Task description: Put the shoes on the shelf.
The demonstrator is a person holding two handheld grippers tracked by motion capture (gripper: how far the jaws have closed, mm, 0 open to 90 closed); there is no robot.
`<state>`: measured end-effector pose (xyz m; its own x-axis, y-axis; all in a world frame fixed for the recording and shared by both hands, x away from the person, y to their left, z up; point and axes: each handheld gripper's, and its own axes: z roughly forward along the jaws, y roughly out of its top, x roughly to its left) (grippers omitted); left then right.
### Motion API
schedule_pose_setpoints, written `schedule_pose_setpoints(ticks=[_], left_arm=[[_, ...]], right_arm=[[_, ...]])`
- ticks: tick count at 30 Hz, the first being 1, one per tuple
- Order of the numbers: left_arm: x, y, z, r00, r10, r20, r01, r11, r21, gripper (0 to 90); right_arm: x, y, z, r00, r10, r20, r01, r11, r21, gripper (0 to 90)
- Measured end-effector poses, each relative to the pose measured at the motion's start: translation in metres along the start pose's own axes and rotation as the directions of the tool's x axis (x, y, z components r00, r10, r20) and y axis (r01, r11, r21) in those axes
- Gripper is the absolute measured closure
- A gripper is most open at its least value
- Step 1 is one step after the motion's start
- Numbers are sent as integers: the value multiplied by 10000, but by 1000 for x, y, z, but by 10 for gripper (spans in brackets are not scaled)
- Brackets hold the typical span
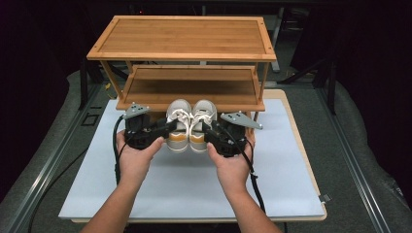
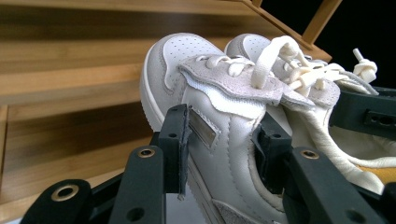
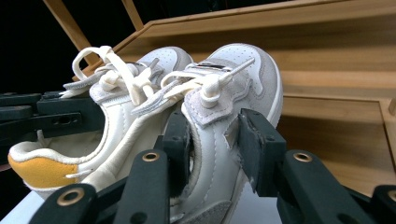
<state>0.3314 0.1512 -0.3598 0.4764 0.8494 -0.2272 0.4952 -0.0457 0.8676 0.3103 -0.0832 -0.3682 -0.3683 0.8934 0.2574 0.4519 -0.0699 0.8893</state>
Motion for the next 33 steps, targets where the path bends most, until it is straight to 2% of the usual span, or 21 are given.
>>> schedule_pose_setpoints(ticks=[5,8,10,15,20,26,31,33], left_arm=[[5,7,4,9999,-93,-54,93,9999,-67,617],[13,14,10,9992,-378,140,381,9990,-227,617],[14,16,12,9992,-361,147,364,9991,-228,617],[21,27,20,9986,-505,184,510,9982,-322,617],[25,32,29,9978,-641,157,645,9975,-281,617],[26,40,37,9981,-604,121,608,9977,-287,617],[28,46,49,9967,-778,214,783,9967,-196,617],[29,49,53,9972,-736,138,739,9971,-187,617]], right_arm=[[-2,8,8,10000,-25,40,25,10000,-14,650],[-4,17,15,9999,-171,-23,171,9998,-68,649],[-4,20,16,9997,-253,-1,253,9997,-29,650],[-8,32,27,9999,-82,-59,81,9999,-116,649],[-10,39,36,9998,-200,95,200,9998,-25,649],[-16,45,41,9999,-37,96,37,10000,30,649],[-23,53,49,9994,-73,345,70,9999,86,649],[-26,55,51,9997,-13,259,10,9999,112,649]])
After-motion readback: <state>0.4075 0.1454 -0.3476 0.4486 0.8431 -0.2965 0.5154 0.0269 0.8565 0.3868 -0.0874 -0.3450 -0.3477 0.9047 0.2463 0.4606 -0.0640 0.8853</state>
